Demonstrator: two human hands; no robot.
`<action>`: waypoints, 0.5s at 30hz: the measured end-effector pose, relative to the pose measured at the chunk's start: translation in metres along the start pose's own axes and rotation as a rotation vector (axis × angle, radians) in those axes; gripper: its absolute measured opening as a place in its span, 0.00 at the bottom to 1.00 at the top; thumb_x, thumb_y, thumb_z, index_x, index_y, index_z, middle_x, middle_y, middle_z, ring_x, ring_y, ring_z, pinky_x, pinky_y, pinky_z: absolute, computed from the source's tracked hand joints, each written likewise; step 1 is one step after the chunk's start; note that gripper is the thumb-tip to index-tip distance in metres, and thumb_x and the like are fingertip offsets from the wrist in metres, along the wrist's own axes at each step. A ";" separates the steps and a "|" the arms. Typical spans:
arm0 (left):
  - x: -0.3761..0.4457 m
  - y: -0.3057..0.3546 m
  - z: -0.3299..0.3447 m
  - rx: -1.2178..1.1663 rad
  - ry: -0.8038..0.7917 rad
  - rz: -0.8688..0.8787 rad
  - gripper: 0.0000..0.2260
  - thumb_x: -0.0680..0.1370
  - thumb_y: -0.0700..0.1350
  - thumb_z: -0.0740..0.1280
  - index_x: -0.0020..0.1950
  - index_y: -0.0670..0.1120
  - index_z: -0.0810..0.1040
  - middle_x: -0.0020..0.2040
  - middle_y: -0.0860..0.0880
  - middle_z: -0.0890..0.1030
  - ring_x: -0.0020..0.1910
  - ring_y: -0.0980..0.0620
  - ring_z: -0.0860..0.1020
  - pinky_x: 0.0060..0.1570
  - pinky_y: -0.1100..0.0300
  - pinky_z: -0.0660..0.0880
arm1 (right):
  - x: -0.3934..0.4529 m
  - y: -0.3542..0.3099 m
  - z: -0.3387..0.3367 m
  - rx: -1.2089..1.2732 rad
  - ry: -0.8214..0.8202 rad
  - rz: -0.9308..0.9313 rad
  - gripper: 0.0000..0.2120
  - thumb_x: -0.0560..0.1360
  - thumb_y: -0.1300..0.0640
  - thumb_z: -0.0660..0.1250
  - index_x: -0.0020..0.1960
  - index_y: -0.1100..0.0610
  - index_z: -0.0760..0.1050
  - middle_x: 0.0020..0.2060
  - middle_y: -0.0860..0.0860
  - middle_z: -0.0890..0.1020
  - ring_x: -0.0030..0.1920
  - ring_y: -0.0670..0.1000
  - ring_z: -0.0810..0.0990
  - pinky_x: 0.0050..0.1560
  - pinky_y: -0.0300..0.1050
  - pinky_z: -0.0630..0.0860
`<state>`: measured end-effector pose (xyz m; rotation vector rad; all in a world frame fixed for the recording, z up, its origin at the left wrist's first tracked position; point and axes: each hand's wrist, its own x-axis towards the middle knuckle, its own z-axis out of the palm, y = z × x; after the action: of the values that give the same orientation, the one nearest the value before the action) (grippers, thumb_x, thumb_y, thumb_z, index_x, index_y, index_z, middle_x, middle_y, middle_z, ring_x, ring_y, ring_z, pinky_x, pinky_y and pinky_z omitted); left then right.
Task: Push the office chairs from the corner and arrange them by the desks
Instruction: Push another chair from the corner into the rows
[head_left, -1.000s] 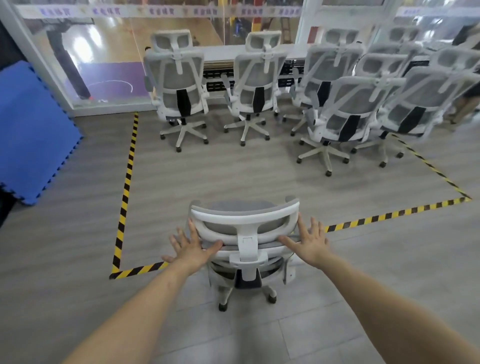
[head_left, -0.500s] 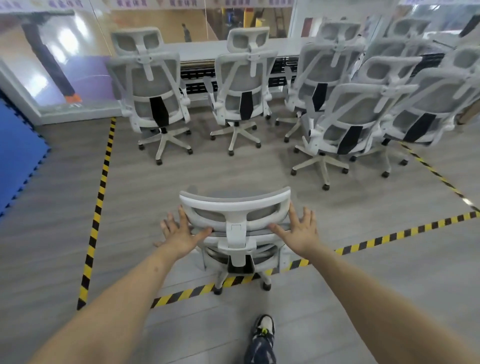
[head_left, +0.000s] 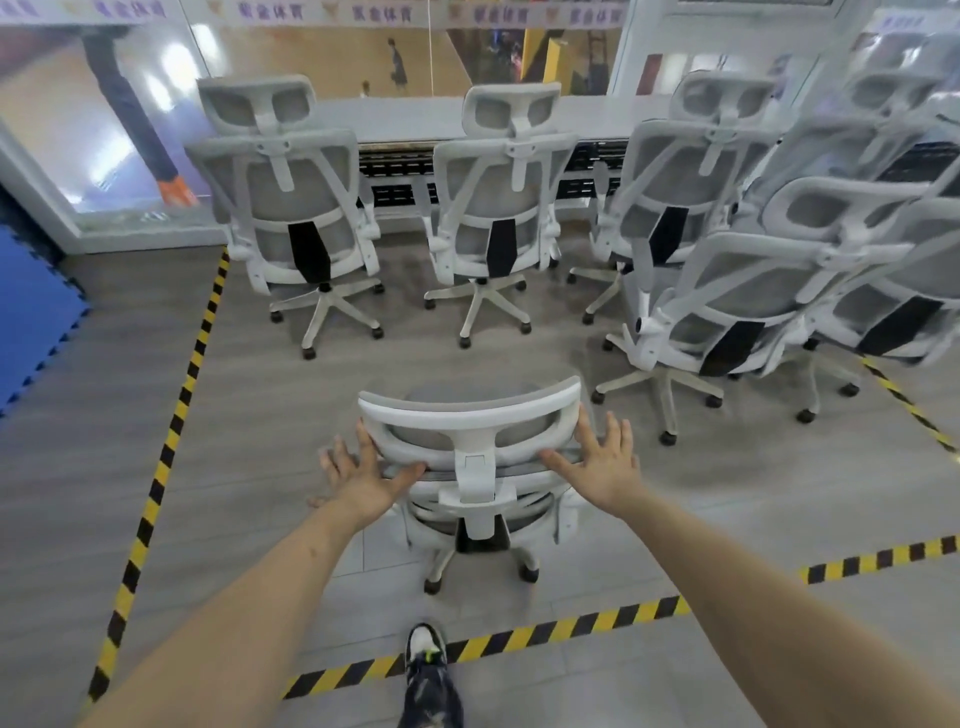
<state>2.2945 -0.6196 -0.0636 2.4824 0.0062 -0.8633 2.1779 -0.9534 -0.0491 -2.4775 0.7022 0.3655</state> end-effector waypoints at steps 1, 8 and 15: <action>0.013 0.008 -0.004 0.005 0.009 0.007 0.68 0.48 0.91 0.49 0.79 0.62 0.26 0.82 0.45 0.31 0.78 0.42 0.25 0.76 0.30 0.38 | 0.016 -0.002 -0.007 0.003 0.003 -0.003 0.54 0.63 0.13 0.51 0.80 0.32 0.33 0.83 0.53 0.37 0.81 0.56 0.30 0.79 0.69 0.46; 0.097 0.088 -0.044 -0.005 0.014 0.074 0.56 0.68 0.81 0.62 0.77 0.65 0.25 0.82 0.48 0.29 0.78 0.43 0.25 0.71 0.23 0.38 | 0.133 -0.020 -0.052 0.001 0.015 0.013 0.61 0.55 0.09 0.45 0.81 0.34 0.34 0.83 0.54 0.37 0.81 0.56 0.30 0.79 0.71 0.46; 0.203 0.159 -0.093 0.061 -0.036 0.094 0.57 0.65 0.83 0.61 0.76 0.65 0.24 0.81 0.50 0.27 0.78 0.44 0.24 0.71 0.23 0.38 | 0.231 -0.042 -0.091 0.002 0.015 0.097 0.58 0.59 0.11 0.46 0.81 0.35 0.34 0.83 0.52 0.36 0.81 0.56 0.30 0.79 0.71 0.44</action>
<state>2.5365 -0.7467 -0.0458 2.5015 -0.1503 -0.8796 2.4026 -1.0680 -0.0463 -2.4526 0.8303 0.3827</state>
